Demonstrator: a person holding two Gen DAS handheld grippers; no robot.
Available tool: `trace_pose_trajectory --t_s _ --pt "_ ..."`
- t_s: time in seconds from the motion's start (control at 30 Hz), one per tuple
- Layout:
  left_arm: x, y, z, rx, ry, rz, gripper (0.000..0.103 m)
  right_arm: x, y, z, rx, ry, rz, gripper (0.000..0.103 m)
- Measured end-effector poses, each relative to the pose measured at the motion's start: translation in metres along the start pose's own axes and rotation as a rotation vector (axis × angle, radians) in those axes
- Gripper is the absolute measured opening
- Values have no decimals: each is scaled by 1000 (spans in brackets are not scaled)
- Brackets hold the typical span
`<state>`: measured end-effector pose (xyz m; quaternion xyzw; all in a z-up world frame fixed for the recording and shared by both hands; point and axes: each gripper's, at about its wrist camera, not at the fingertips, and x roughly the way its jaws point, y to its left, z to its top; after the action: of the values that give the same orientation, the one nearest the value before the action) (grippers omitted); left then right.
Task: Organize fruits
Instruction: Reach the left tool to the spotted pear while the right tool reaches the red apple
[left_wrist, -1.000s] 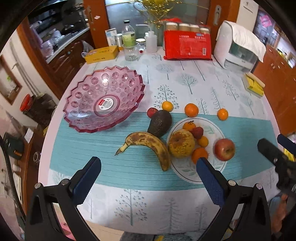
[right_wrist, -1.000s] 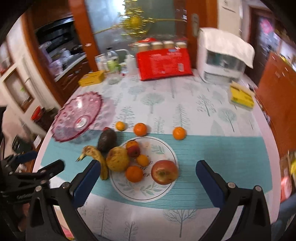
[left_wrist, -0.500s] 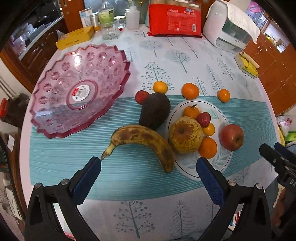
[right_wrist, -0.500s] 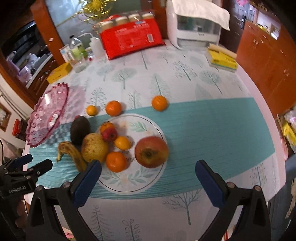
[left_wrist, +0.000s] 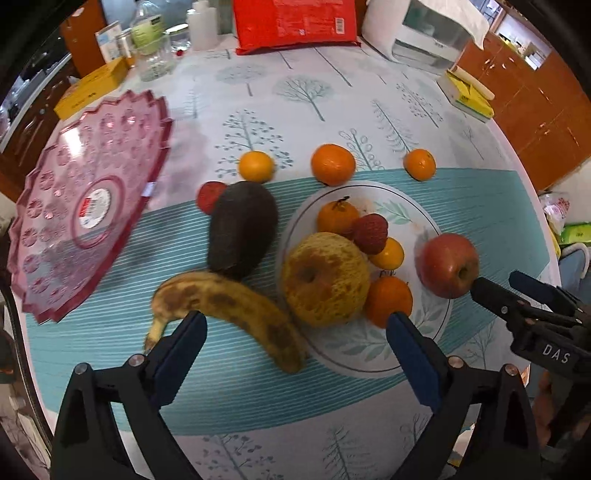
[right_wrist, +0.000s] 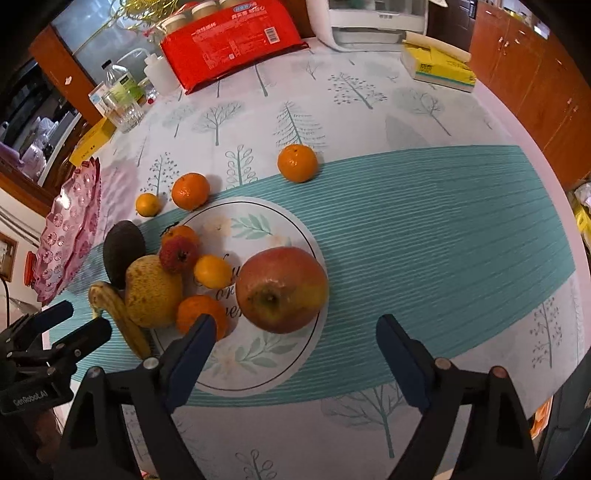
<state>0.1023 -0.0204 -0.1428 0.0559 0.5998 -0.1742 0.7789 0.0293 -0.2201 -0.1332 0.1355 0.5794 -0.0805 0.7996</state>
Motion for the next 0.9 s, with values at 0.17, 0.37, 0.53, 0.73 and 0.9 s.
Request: trace_pose_trajectory --t_s 0.17,0.37,0.53,0.73,0.9 --pt "17 -9 8 4 23 -10 93 14 -1 7 -18 13 0 89" --pt "34 -16 14 -5 55 -19 85 28 -6 12 -31 35 8 89" --pt "40 -19 19 -4 60 -11 85 36 -6 16 -38 54 42 89" --pt "50 -20 25 -9 80 1 79 51 2 20 -63 92 61 89" --pt "63 -17 29 -27 113 -15 74 61 4 25 -64 107 64 89"
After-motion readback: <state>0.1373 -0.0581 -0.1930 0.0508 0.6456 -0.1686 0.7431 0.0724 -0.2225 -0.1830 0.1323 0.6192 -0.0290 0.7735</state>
